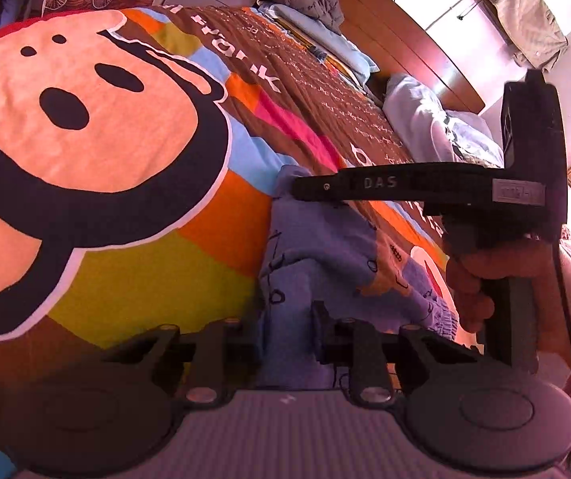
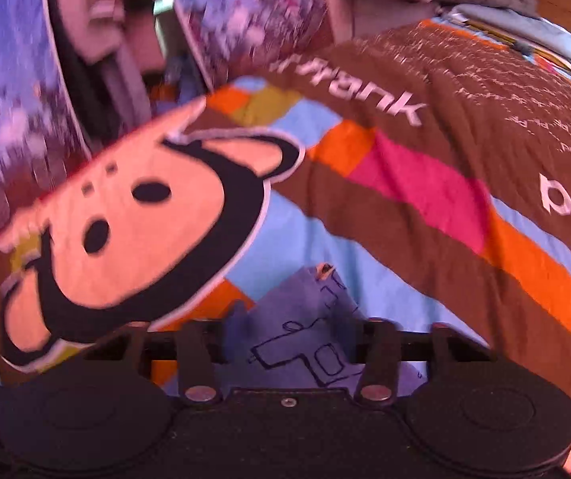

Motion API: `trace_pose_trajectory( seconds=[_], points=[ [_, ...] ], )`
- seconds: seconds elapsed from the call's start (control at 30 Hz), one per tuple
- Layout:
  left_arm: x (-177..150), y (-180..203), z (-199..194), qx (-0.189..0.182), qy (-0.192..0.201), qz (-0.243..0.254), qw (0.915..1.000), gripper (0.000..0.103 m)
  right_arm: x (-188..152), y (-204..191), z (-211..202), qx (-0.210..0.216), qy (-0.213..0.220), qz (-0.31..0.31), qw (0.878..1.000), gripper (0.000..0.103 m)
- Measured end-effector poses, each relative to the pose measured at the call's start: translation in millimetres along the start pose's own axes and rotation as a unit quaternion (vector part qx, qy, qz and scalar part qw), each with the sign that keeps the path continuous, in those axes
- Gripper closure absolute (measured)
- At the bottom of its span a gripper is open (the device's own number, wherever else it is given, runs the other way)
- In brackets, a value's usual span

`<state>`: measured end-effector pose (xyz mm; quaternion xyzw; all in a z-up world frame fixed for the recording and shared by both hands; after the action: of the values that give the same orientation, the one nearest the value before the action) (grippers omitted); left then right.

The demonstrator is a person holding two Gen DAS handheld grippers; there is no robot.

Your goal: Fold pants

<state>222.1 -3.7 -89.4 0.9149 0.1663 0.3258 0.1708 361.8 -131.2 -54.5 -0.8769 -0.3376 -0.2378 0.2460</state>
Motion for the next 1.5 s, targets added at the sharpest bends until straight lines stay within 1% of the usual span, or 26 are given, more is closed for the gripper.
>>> trace_pose_trajectory(
  seconds=[0.1,0.17,0.23,0.37,0.5,0.57,0.6,0.63,0.67,0.7,0.73,0.77,0.83,0.87,0.9,0.97,1.03,1.1,1.17,1.27,1.33,1.37,1.4,1.43,1.47,1.5],
  points=[
    [-8.2,2.6,-11.0,0.014,0.007,-0.009,0.9998,0.087,-1.5,-19.7,2.0,-0.031,-0.005,-0.058,0.998,0.093],
    [-10.9,7.0,-17.7,0.027,0.018,0.000,0.9995,0.088,-6.0,-35.3,6.6,-0.061,-0.005,-0.101,0.993,0.094],
    [-13.5,10.6,-23.9,0.037,0.026,0.007,0.9990,0.088,-8.4,-42.0,9.5,-0.086,-0.003,-0.121,0.989,0.095],
    [-16.1,12.9,-28.2,0.049,0.034,0.015,0.9981,0.089,-3.9,-31.5,10.5,-0.097,0.003,-0.113,0.989,0.095],
    [-15.4,13.9,-29.1,0.052,0.028,0.022,0.9980,0.089,1.0,-23.4,14.1,-0.100,0.003,-0.105,0.989,0.095],
    [-14.7,12.3,-27.0,0.058,0.017,0.022,0.9979,0.086,1.1,-20.7,17.8,-0.095,-0.004,-0.100,0.990,0.095],
    [-15.4,10.1,-25.2,0.065,0.010,0.014,0.9977,0.080,0.5,-20.3,19.3,-0.087,-0.011,-0.097,0.991,0.093],
    [-15.9,6.9,-23.6,0.066,0.003,0.003,0.9978,0.077,0.2,-20.5,19.1,-0.080,-0.012,-0.095,0.992,0.089],
    [-15.7,4.9,-23.7,0.062,0.001,-0.005,0.9981,0.077,-0.9,-21.2,15.8,-0.074,-0.004,-0.093,0.993,0.085],
    [-15.4,3.7,-24.2,0.059,0.000,-0.007,0.9982,0.076,-1.9,-22.5,12.3,-0.072,0.000,-0.092,0.993,0.078],
    [-15.3,3.8,-24.5,0.059,0.000,-0.007,0.9982,0.075,-3.7,-23.6,7.0,-0.073,0.004,-0.089,0.993,0.068],
    [-15.4,3.9,-24.4,0.060,0.001,-0.005,0.9982,0.075,-5.7,-24.5,0.8,-0.075,0.008,-0.087,0.993,0.063],
    [-16.7,5.4,-25.0,0.064,0.007,0.001,0.9980,0.072,-11.0,-25.1,-15.7,-0.079,0.024,-0.083,0.993,0.043],
    [-17.2,6.1,-25.2,0.065,0.008,0.003,0.9979,0.071,-13.4,-24.4,-23.8,-0.085,0.031,-0.080,0.993,0.039],
    [-17.3,6.6,-24.9,0.065,0.010,0.006,0.9978,0.069,-17.3,-23.5,-34.9,-0.096,0.043,-0.075,0.992,0.036],
    [-18.2,7.4,-25.2,0.065,0.012,0.009,0.9978,0.065,-25.5,-22.4,-53.1,-0.116,0.062,-0.067,0.989,0.036],
    [-19.3,9.1,-26.6,0.068,0.015,0.012,0.9975,0.063,-39.9,-19.7,-71.7,-0.137,0.086,-0.049,0.986,0.029],
    [-20.0,10.5,-27.1,0.070,0.017,0.018,0.9972,0.059,-58.6,-14.9,-81.3,-0.142,0.103,-0.028,0.984,0.025],
    [-21.2,11.9,-28.2,0.069,0.019,0.026,0.9971,0.055,-80.5,-8.5,-82.9,-0.145,0.103,-0.010,0.984,0.025],
    [-25.3,13.6,-32.4,0.070,0.016,0.044,0.9964,0.047,-115.3,3.3,-76.6,-0.174,0.083,0.012,0.981,0.024],
    [-29.7,12.9,-41.1,0.083,0.018,0.056,0.9948,0.046,-133.0,7.6,-82.6,-0.188,0.095,0.031,0.977,0.023],
    [-32.0,10.7,-49.5,0.100,0.025,0.055,0.9931,0.044,-139.8,8.0,-89.8,-0.183,0.108,0.052,0.976,0.023],
    [-33.7,8.3,-59.3,0.118,0.037,0.052,0.9910,0.033,-145.9,6.5,-100.6,-0.164,0.127,0.079,0.975,0.020],
    [-36.1,5.6,-71.5,0.136,0.057,0.050,0.9879,0.019,-151.9,2.6,-112.5,-0.132,0.150,0.100,0.975,0.013],
    [-37.5,3.4,-82.5,0.149,0.080,0.048,0.9844,0.014,-158.0,-2.7,-122.3,-0.106,0.173,0.110,0.973,0.009],
    [-39.0,2.7,-94.3,0.163,0.109,0.048,0.9794,0.013,-164.1,-8.9,-130.4,-0.091,0.191,0.109,0.971,0.005]
  ],
)
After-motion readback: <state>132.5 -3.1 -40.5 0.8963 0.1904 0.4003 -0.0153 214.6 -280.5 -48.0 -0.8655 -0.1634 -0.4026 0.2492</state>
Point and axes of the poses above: each gripper's, at about its wrist camera, not at the fingertips, and z roughly the way its jaws point, y to its right, x to its top, the point moved 3 cm from there along z, roughly the way its jaws point, and after that the axes turned 15 degrees about x, right-handed, at the moved point
